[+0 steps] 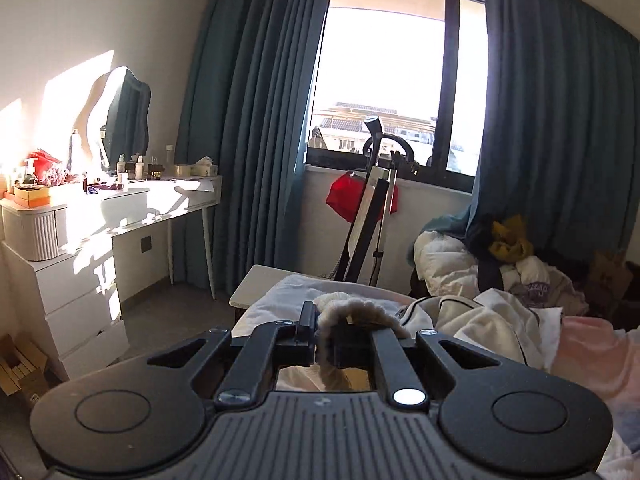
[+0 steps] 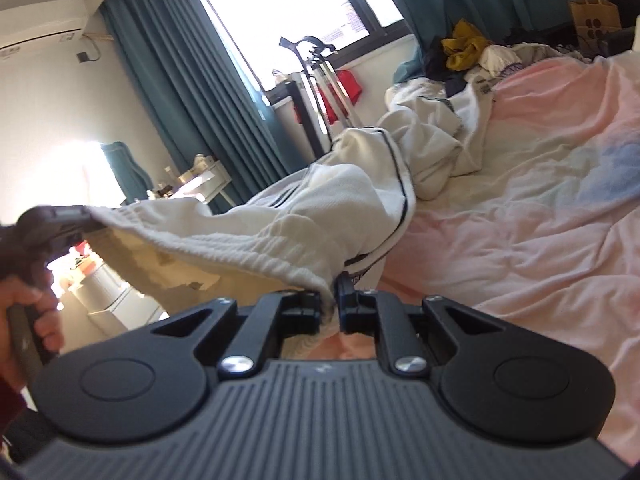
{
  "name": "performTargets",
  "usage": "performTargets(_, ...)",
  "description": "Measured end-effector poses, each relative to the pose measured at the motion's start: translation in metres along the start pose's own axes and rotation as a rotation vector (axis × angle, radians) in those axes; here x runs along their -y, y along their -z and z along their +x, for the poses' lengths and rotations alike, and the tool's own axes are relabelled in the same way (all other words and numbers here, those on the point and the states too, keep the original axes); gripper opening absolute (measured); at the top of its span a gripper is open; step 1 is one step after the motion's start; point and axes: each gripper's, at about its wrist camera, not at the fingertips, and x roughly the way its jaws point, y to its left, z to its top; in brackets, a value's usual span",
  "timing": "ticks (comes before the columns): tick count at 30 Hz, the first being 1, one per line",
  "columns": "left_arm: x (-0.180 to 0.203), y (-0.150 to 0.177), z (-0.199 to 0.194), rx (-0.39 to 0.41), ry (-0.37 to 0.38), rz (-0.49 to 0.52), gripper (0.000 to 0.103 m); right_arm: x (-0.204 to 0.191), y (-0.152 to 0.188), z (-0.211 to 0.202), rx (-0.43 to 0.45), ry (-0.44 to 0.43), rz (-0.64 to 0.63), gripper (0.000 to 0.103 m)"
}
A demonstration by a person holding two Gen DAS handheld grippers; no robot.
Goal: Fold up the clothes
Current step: 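Lift both cuffs and stretch the sweatpants out, then open both grippers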
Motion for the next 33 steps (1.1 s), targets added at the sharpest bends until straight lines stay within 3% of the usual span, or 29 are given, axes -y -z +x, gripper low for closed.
performTargets(5,-0.074,-0.06,0.005,0.006,0.014,-0.138,0.008,-0.078,0.013,0.011,0.027,-0.143,-0.003,0.012)
performTargets(10,-0.157,-0.083,0.044,-0.04,-0.056,-0.171,0.008,-0.151,0.037,0.051,-0.008,-0.278,-0.065,0.012)
performTargets(13,-0.202,-0.066,0.08,-0.112,-0.12,-0.146,0.008,-0.18,0.061,0.086,-0.066,-0.32,-0.107,0.012)
performTargets(17,-0.239,-0.015,0.126,-0.214,-0.163,-0.159,0.008,-0.183,0.091,0.131,-0.169,-0.317,-0.125,0.012)
performTargets(20,-0.257,0.018,0.143,-0.247,-0.181,-0.219,0.009,-0.179,0.102,0.146,-0.209,-0.33,-0.152,0.012)
performTargets(24,-0.277,0.033,0.14,-0.239,-0.15,-0.312,0.011,-0.18,0.097,0.149,-0.243,-0.347,-0.179,0.016)
performTargets(27,-0.278,0.03,0.122,-0.237,-0.143,-0.312,0.03,-0.18,0.084,0.14,-0.273,-0.354,-0.206,0.021)
performTargets(29,-0.275,0.027,0.105,-0.235,-0.157,-0.305,0.049,-0.18,0.078,0.131,-0.295,-0.363,-0.239,0.029)
performTargets(30,-0.272,0.025,0.093,-0.23,-0.164,-0.306,0.053,-0.179,0.075,0.125,-0.304,-0.367,-0.257,0.03)
performTargets(33,-0.266,0.021,0.051,-0.18,-0.15,-0.326,0.08,-0.172,0.066,0.101,-0.329,-0.387,-0.29,0.032)
